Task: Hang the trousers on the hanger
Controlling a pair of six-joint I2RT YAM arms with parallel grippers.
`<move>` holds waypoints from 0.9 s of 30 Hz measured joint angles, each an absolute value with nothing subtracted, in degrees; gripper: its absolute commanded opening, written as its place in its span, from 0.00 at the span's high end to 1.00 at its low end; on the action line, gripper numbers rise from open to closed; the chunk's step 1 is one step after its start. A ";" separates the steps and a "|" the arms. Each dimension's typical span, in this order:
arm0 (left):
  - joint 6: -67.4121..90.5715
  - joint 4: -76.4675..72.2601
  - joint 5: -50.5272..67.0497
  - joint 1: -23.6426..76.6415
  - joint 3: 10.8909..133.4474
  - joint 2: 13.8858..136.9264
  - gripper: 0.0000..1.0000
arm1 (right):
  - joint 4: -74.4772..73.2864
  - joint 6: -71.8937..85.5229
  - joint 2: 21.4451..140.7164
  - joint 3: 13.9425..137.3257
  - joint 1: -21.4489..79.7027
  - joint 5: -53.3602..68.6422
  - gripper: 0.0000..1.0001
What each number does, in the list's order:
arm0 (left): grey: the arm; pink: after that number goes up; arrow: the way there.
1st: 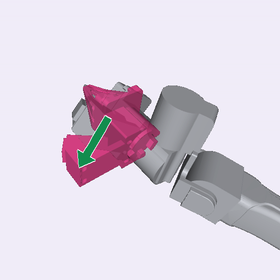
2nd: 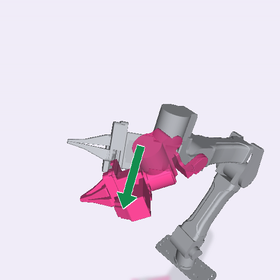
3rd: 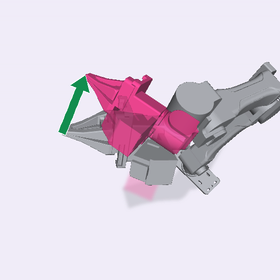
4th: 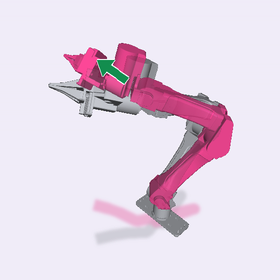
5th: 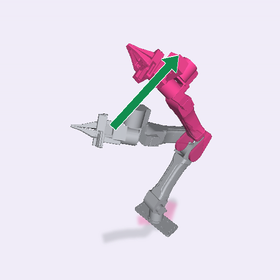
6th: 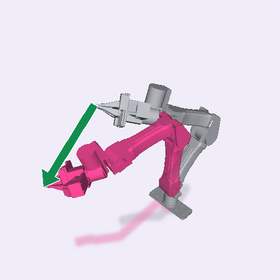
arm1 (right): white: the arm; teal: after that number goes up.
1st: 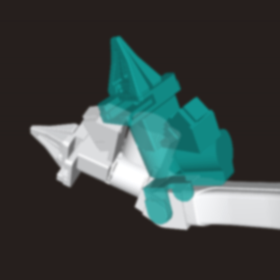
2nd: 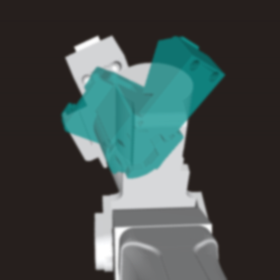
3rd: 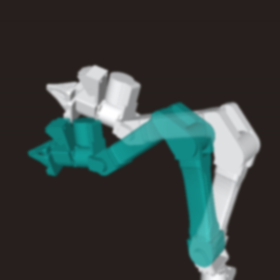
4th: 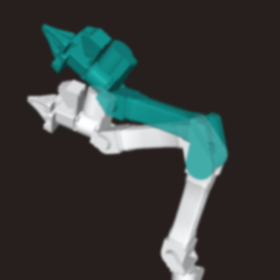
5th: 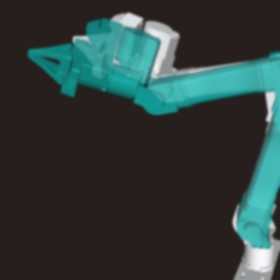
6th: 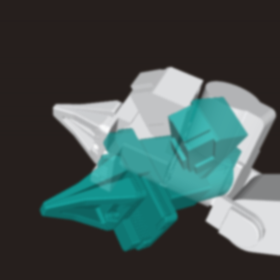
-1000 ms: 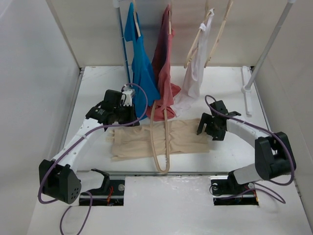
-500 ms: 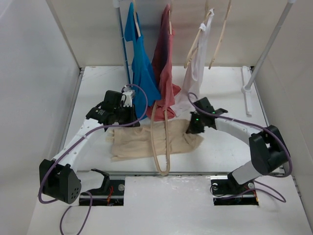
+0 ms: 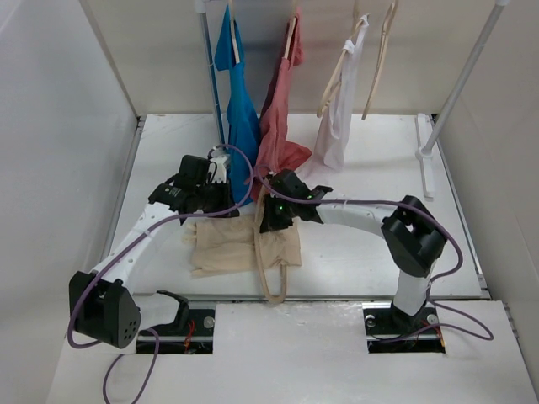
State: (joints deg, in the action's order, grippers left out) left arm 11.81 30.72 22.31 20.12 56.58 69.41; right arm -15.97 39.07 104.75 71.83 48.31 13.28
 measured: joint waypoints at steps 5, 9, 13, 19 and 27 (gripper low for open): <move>11.99 30.11 22.09 19.77 56.58 69.47 1.00 | -16.21 39.33 105.10 70.96 47.70 12.01 0.97; 11.99 29.98 22.09 19.77 56.58 69.47 1.00 | -15.62 39.33 104.97 70.41 47.70 12.49 0.68; 11.88 29.85 21.65 19.70 56.58 69.47 1.00 | -16.36 37.71 107.22 71.20 47.66 14.00 0.38; 11.68 29.74 20.73 19.62 56.58 69.47 1.00 | -19.33 33.82 103.94 70.63 47.77 14.92 0.31; 11.68 29.63 20.93 19.64 56.58 69.47 1.00 | -17.12 31.83 81.65 63.48 48.31 11.14 1.00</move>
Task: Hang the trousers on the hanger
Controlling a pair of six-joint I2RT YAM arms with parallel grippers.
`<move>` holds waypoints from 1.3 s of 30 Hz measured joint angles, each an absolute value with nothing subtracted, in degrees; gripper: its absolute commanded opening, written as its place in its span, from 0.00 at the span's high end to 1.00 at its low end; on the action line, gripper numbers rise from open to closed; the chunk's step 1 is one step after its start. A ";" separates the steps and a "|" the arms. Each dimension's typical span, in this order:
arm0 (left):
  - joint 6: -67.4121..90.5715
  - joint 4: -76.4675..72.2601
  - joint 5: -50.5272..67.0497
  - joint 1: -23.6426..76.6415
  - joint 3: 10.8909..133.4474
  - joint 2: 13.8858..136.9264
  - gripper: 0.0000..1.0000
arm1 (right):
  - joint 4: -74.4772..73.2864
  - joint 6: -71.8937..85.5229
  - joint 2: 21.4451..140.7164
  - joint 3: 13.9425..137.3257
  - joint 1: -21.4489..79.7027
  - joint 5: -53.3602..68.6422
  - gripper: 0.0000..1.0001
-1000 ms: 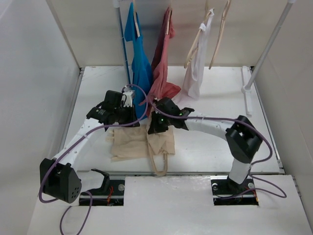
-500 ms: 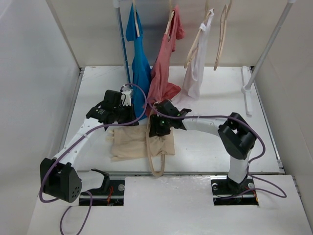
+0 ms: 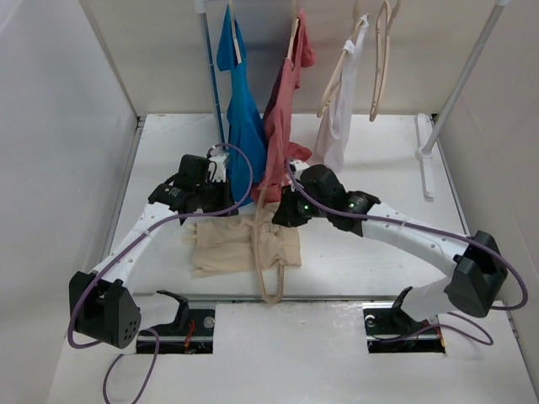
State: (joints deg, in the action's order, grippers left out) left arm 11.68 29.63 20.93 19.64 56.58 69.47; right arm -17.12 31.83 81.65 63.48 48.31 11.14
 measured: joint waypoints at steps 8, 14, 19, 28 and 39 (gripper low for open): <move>11.46 29.61 20.97 19.64 56.58 69.49 1.00 | -18.52 34.48 94.98 62.61 46.57 7.03 1.00; 10.04 29.36 23.35 19.77 56.58 69.47 1.00 | -17.15 34.28 102.67 65.91 46.57 8.45 1.00; 8.60 29.19 26.59 20.88 56.58 68.62 1.00 | -13.45 33.39 105.03 71.33 47.31 9.02 1.00; 6.90 28.36 31.05 22.17 56.71 67.35 1.00 | -11.66 33.43 105.56 69.82 47.70 9.30 0.89; 7.62 28.56 31.05 22.79 58.54 69.25 1.00 | -16.25 34.39 84.62 60.88 47.35 7.07 0.33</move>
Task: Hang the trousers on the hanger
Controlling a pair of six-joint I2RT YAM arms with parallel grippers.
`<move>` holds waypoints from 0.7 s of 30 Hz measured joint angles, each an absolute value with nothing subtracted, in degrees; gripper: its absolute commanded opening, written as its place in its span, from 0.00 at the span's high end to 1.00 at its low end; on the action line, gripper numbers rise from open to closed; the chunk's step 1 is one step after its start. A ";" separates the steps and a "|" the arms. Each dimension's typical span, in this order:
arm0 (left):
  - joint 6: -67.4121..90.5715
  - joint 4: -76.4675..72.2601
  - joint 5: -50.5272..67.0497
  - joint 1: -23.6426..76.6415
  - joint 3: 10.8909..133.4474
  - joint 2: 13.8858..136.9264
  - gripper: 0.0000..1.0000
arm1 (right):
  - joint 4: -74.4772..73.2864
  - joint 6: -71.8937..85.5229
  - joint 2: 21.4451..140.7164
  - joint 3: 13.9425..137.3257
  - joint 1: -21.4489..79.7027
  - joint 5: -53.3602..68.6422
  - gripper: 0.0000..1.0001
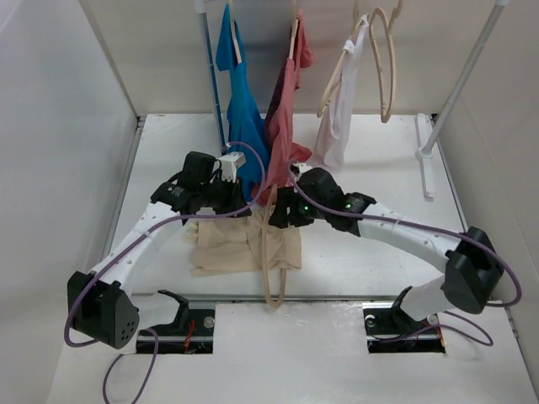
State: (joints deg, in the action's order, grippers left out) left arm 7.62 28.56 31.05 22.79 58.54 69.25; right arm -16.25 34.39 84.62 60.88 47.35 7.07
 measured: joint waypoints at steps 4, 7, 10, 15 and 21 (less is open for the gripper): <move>7.88 28.53 30.98 22.79 58.65 69.69 1.00 | -16.01 34.30 81.93 60.88 48.42 7.22 0.33; 8.03 28.62 31.00 22.79 59.05 69.93 1.00 | -16.03 34.33 86.21 61.04 50.00 7.97 0.35; 8.05 28.67 31.00 22.79 59.72 70.41 1.00 | -16.08 34.79 90.02 61.17 50.54 8.71 0.35; 8.05 29.15 30.89 22.81 59.86 70.65 1.00 | -15.38 36.14 94.37 63.00 50.61 11.42 0.37; 8.91 28.56 30.94 22.76 59.94 70.67 1.00 | -13.17 37.71 96.20 65.21 50.61 13.69 0.37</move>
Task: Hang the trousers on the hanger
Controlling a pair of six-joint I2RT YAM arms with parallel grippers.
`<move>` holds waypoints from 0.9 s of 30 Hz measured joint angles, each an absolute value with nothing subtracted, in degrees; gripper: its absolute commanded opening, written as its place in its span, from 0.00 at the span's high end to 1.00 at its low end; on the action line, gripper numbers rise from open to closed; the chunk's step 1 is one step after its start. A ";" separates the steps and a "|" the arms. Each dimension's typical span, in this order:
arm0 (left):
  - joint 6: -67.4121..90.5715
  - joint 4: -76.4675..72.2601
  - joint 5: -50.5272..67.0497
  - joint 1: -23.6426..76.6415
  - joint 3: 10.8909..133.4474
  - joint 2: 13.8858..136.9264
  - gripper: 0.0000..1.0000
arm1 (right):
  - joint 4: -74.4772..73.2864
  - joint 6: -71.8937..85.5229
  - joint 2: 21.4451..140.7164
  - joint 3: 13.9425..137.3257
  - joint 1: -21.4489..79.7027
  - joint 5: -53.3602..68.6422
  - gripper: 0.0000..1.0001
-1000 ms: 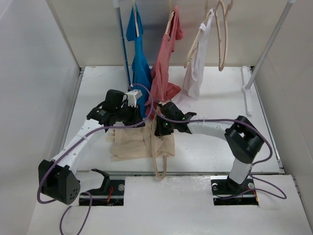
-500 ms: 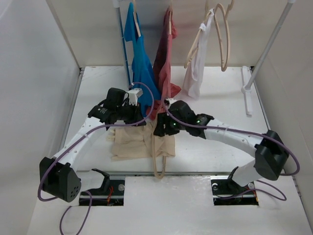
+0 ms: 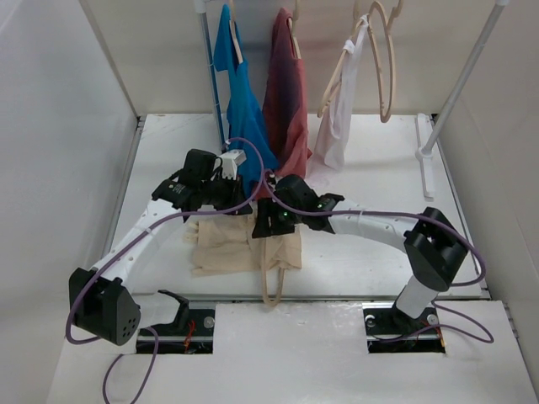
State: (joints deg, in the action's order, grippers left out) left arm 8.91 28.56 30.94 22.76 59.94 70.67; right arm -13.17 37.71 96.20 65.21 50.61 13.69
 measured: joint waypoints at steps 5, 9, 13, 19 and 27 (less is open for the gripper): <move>9.06 28.49 31.03 22.79 59.94 70.67 1.00 | -12.73 38.89 96.99 65.21 50.61 14.61 0.62; 9.02 29.93 31.46 22.81 59.94 70.67 0.65 | -12.88 42.61 99.04 65.41 49.89 14.09 1.00; 7.38 30.20 31.68 22.81 60.01 71.02 0.42 | -12.88 43.09 99.18 65.41 49.50 15.27 1.00; -0.23 32.10 32.01 22.83 61.95 69.73 0.42 | -11.33 42.96 92.77 59.68 45.95 21.52 1.00; -21.26 30.06 29.93 22.81 58.76 47.90 0.48 | -5.82 42.04 87.39 50.89 34.83 34.61 1.00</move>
